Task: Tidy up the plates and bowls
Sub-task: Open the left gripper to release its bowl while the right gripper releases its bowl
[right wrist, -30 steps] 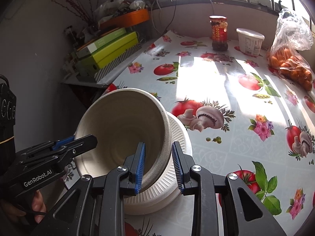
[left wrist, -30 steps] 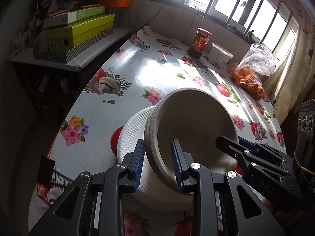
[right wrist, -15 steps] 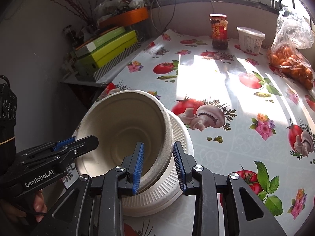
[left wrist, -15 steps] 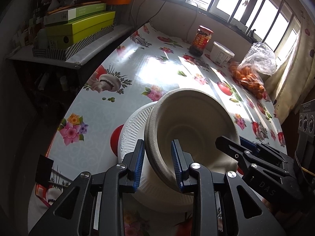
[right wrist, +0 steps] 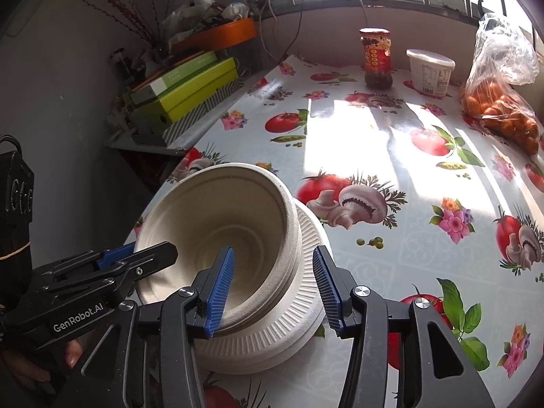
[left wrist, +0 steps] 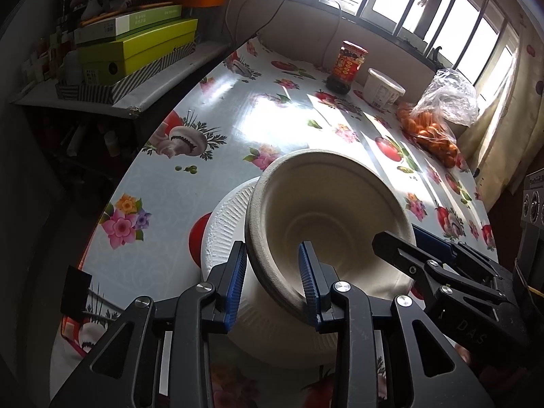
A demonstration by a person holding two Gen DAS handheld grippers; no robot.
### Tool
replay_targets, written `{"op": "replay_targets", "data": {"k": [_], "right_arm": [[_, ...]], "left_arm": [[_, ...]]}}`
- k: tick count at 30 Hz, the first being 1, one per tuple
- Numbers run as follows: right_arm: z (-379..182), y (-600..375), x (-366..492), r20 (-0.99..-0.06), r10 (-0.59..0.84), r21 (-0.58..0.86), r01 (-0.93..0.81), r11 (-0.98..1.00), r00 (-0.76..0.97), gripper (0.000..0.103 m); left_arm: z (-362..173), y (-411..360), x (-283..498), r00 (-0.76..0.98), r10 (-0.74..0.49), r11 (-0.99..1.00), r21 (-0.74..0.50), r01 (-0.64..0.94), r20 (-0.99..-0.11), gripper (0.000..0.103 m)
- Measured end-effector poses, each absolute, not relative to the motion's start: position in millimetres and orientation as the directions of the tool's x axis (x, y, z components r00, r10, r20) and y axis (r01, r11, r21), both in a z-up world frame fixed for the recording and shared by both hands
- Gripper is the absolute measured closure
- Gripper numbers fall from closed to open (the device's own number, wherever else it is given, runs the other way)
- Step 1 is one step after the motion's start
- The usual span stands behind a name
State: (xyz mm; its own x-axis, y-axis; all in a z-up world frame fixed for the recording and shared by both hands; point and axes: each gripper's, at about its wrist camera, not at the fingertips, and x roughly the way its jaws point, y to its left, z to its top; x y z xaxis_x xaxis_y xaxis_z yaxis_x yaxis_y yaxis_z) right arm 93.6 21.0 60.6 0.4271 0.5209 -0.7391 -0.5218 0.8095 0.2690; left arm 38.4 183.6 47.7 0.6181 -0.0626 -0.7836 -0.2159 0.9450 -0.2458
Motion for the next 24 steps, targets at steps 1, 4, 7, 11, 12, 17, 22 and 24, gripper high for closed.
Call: {"op": "replay_targets", "data": {"k": [1, 4, 7, 11, 12, 17, 22, 24], "right_arm": [[61, 20, 93, -0.738, 0.522, 0.270, -0.522, 0.809, 0.428, 0.053], [63, 19, 91, -0.732, 0.525, 0.270, -0.523, 0.808, 0.434, 0.051], [66, 18, 87, -0.727, 0.523, 0.259, -0.527, 0.809, 0.445, 0.050], [71, 16, 80, -0.714, 0.527, 0.248, -0.537, 0.806, 0.461, 0.048], [72, 15, 79, -0.711, 0.531, 0.250, -0.540, 0.804, 0.461, 0.048], [78, 8, 65, -0.692, 0.525, 0.221, -0.547, 0.808, 0.496, 0.046], [80, -1, 51, -0.679, 0.527, 0.214, -0.548, 0.808, 0.511, 0.043], [80, -4, 46, -0.677, 0.518, 0.199, -0.548, 0.813, 0.523, 0.043]], "left_arm": [[48, 183, 38, 0.619, -0.063, 0.945, -0.247, -0.216, -0.783, 0.067], [50, 182, 35, 0.625, -0.062, 0.945, -0.247, -0.213, -0.778, 0.066], [53, 180, 32, 0.629, -0.054, 0.947, -0.239, -0.213, -0.775, 0.066], [58, 176, 25, 0.642, -0.037, 0.953, -0.219, -0.207, -0.766, 0.065], [59, 175, 23, 0.646, -0.032, 0.954, -0.215, -0.207, -0.763, 0.064], [62, 170, 8, 0.663, -0.001, 0.963, -0.180, -0.202, -0.748, 0.063], [61, 167, -5, 0.668, 0.010, 0.962, -0.175, -0.210, -0.744, 0.063], [61, 167, -10, 0.668, 0.008, 0.960, -0.180, -0.213, -0.744, 0.063]]}}
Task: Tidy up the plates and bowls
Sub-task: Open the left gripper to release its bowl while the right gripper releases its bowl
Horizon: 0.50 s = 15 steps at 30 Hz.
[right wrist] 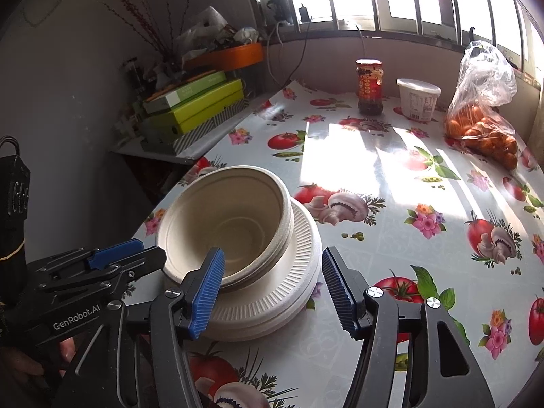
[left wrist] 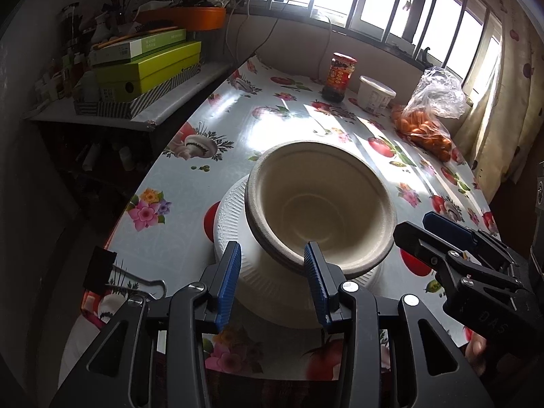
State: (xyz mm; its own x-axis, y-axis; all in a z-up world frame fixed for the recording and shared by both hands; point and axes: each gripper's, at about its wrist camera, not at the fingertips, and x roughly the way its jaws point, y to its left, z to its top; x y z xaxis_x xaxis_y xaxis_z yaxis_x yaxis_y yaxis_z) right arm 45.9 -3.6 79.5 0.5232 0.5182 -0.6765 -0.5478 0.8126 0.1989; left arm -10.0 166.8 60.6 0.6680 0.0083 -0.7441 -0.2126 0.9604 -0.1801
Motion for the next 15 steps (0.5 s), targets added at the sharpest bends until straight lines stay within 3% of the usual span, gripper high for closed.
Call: {"op": "replay_targets", "data": {"k": [15], "right_arm": [[71, -25, 19, -0.674, 0.495, 0.178, -0.531, 0.829, 0.548, 0.042]], "left_arm": [[55, 156, -42, 0.682, 0.050, 0.964, -0.143, -0.223, -0.730, 0.063]]}}
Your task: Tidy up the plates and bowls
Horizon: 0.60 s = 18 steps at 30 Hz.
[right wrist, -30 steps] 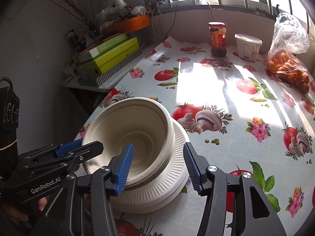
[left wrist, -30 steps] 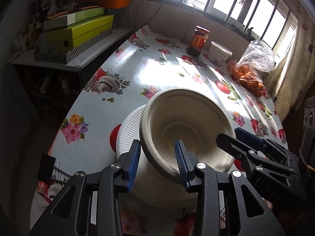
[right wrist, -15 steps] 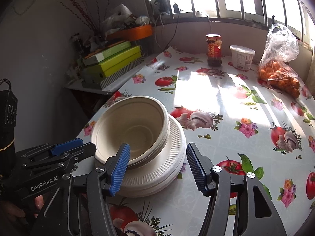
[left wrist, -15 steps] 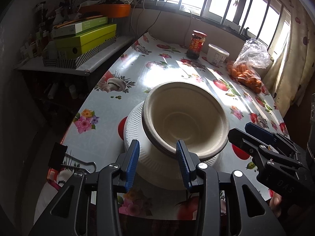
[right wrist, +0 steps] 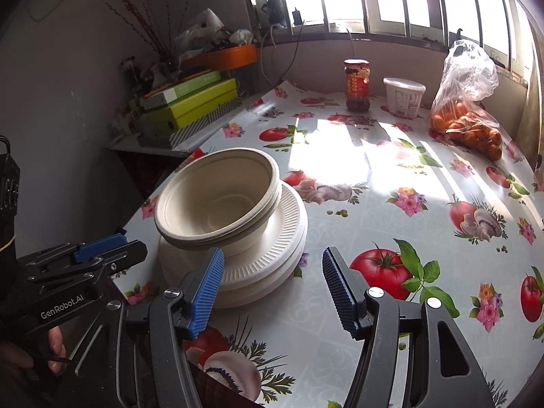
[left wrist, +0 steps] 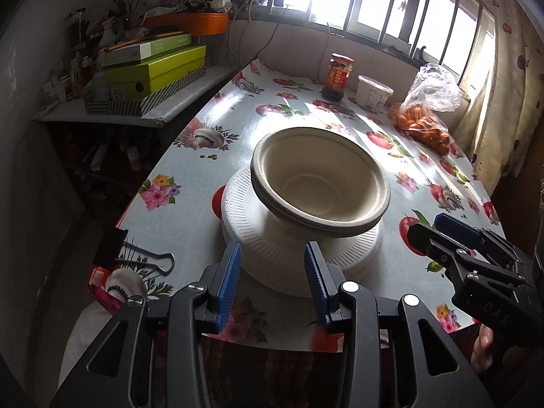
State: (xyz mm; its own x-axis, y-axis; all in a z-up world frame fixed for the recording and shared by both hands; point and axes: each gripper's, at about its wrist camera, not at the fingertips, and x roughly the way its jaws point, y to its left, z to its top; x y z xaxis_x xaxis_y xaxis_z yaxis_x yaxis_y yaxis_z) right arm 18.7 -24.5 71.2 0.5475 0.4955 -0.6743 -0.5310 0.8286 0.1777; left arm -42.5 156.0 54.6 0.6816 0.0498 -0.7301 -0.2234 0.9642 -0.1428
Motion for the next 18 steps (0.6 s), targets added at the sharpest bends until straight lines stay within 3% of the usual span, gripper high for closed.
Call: {"op": "replay_targets", "data": {"k": [8, 18], "right_arm": [[49, -30, 8, -0.716, 0.461, 0.154, -0.526, 0.837, 0.524, 0.037], [15, -41, 7, -0.779, 0.380, 0.109, -0.488, 0.866, 0.499, 0.034]], "left_arm": [[31, 146, -53, 0.658, 0.113, 0.969, -0.065, -0.239, -0.744, 0.063], [-4, 137, -53, 0.598, 0.104, 0.969, -0.055, -0.243, -0.795, 0.063]]}}
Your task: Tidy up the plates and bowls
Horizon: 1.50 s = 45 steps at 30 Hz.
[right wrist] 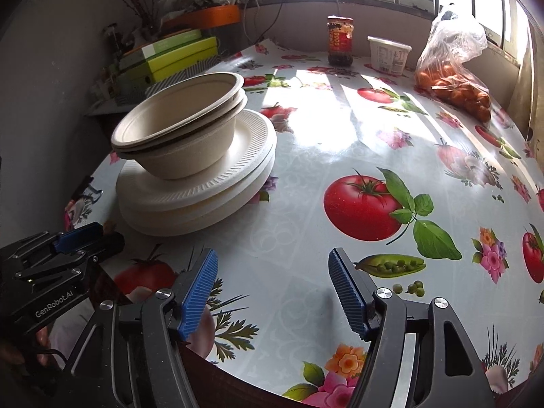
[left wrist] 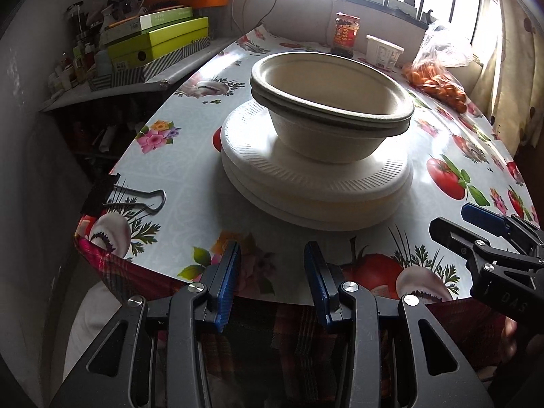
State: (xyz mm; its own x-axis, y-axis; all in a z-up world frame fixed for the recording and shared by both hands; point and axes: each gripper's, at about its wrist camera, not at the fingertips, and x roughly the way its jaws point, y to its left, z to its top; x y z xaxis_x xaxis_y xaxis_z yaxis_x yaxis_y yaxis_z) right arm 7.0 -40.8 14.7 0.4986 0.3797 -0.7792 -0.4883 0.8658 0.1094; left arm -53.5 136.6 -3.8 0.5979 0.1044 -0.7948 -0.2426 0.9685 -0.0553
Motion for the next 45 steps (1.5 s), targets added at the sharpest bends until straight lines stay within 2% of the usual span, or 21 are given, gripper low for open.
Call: {"op": "replay_targets", "data": {"k": [13, 20, 35, 45], "right_arm": [[7.5, -41.5, 8.3, -0.783, 0.349, 0.071, -0.483, 0.873, 0.516, 0.027], [5.6, -39.2, 6.5, -0.785, 0.310, 0.031, -0.467, 0.884, 0.536, 0.022], [4.1, -38.2, 5.4, -0.780, 0.309, 0.028, -0.464, 0.886, 0.544, 0.017], [4.4, -38.3, 6.1, -0.780, 0.309, 0.028, -0.464, 0.886, 0.544, 0.017]], "left_arm": [[-6.3, 130.7, -50.1, 0.597, 0.132, 0.970, -0.023, -0.244, -0.791, 0.062], [-8.2, 127.2, -48.5, 0.597, 0.130, 0.970, -0.022, -0.241, -0.791, 0.041], [-10.5, 130.5, -47.4, 0.598, 0.142, 0.966, -0.021, -0.256, -0.789, 0.029], [-10.9, 131.1, -47.1, 0.598, 0.142, 0.966, -0.020, -0.256, -0.789, 0.028]]}}
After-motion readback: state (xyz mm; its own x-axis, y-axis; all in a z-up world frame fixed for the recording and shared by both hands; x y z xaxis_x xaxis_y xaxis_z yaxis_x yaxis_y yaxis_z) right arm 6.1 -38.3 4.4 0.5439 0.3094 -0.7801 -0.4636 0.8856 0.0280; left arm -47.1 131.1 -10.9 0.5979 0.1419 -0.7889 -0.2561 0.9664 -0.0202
